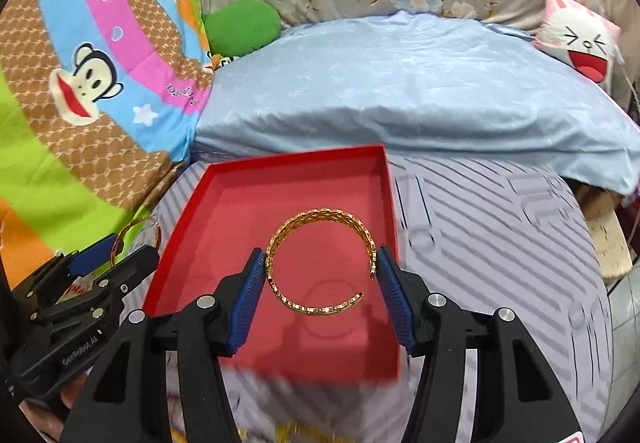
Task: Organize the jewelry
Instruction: 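Carry both gold bangles into the red tray and open both tools, then move the left tool to the yellow bead bracelet while the right tool reaches the yellow-green bracelet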
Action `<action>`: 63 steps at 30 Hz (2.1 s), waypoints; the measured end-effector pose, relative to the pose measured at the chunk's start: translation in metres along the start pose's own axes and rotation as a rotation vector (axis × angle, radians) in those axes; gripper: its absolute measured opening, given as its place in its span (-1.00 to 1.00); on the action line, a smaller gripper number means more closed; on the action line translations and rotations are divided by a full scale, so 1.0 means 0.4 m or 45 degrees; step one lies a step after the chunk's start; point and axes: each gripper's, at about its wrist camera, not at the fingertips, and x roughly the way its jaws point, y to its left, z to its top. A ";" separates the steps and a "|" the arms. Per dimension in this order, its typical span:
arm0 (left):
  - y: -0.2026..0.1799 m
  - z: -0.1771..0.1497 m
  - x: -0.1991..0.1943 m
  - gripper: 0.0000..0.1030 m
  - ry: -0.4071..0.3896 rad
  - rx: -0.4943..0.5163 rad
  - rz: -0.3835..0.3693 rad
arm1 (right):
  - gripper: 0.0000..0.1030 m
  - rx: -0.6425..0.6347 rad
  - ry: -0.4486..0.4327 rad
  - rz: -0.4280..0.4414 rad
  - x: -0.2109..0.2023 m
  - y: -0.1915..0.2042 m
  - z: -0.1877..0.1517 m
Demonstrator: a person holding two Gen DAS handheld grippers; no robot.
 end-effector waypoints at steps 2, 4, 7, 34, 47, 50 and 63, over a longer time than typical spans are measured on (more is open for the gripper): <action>0.003 0.033 0.056 0.13 0.016 0.004 -0.015 | 0.06 0.002 0.025 0.005 0.045 -0.001 0.038; 0.008 0.059 0.117 0.13 0.051 0.006 -0.007 | 0.06 0.003 0.065 0.017 0.097 -0.006 0.071; 0.014 0.078 0.185 0.13 0.111 0.007 -0.014 | 0.06 0.007 0.137 0.024 0.170 -0.012 0.102; 0.031 0.096 0.345 0.35 0.291 -0.021 0.040 | 0.09 -0.032 0.256 -0.062 0.306 -0.019 0.114; 0.029 0.107 0.173 0.43 0.148 -0.008 0.085 | 0.09 -0.089 0.105 -0.064 0.111 0.003 0.092; 0.021 0.086 0.101 0.48 0.109 0.006 0.091 | 0.09 -0.093 0.076 -0.057 0.046 0.008 0.064; 0.025 -0.154 -0.144 0.58 0.077 0.019 0.094 | 0.11 -0.140 0.030 -0.101 -0.177 0.017 -0.187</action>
